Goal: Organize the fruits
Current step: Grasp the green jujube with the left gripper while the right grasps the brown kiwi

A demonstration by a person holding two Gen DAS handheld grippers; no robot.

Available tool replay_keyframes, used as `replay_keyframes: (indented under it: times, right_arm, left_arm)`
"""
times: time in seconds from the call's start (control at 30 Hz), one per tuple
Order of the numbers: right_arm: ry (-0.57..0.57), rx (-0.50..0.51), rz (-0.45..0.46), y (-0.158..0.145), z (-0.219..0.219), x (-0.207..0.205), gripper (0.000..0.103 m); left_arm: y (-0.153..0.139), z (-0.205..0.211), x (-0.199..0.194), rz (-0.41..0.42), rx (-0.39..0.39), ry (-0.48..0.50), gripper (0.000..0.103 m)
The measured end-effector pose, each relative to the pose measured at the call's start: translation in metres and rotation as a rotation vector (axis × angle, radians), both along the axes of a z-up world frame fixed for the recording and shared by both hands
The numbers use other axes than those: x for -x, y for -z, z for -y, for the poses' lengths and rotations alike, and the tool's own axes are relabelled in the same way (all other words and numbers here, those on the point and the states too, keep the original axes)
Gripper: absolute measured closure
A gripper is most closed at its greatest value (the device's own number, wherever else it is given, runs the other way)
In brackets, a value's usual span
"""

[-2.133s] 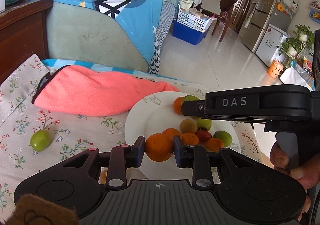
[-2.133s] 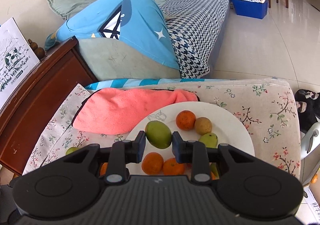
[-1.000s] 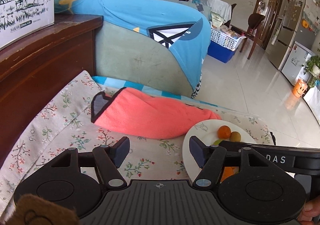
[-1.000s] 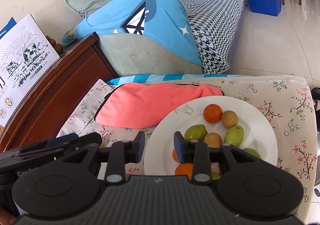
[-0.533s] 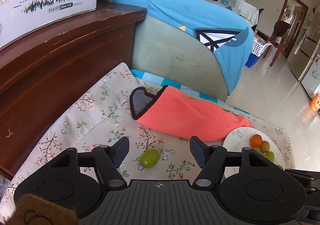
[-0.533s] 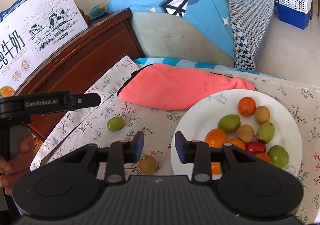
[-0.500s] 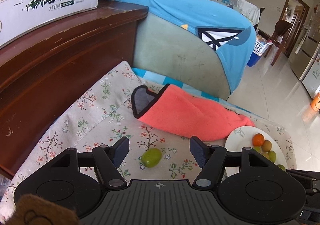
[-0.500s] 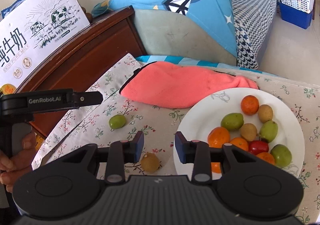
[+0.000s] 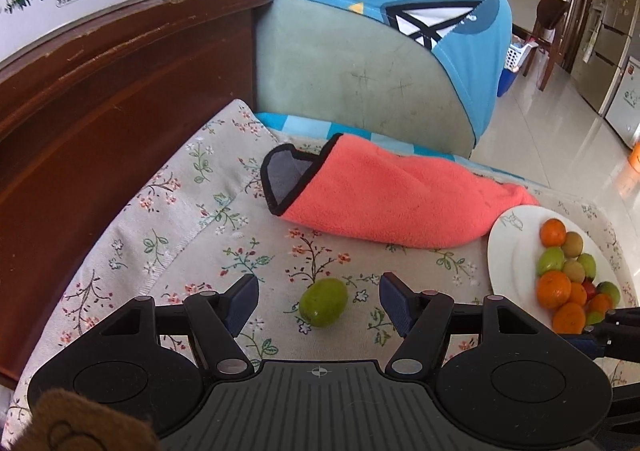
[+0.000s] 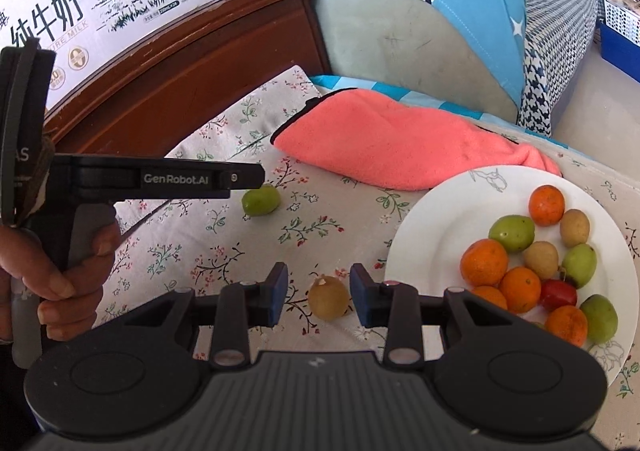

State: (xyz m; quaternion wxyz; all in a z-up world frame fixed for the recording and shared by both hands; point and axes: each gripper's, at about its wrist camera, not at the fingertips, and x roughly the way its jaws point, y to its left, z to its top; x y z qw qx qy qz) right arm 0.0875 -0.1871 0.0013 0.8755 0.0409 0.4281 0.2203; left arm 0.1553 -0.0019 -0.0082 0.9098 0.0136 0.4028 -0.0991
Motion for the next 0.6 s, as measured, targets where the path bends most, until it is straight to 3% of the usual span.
replay_keyframes:
  times: [0.23,0.37,0.6]
  right_arm:
    - [-0.035,0.049,-0.008,0.01,-0.01,-0.003,0.067]
    - [-0.035,0.073,-0.006,0.013,-0.014,-0.005,0.061]
    - [-0.041,0.12,0.006,0.015,-0.019,-0.007,0.06]
  left_arm:
    - [0.012,0.003,-0.007,-0.007,-0.023,0.052,0.037]
    - [0.023,0.002,-0.011,-0.031,-0.044,0.045,0.037]
    - [0.032,-0.001,-0.014,-0.03,-0.055,0.031,0.039]
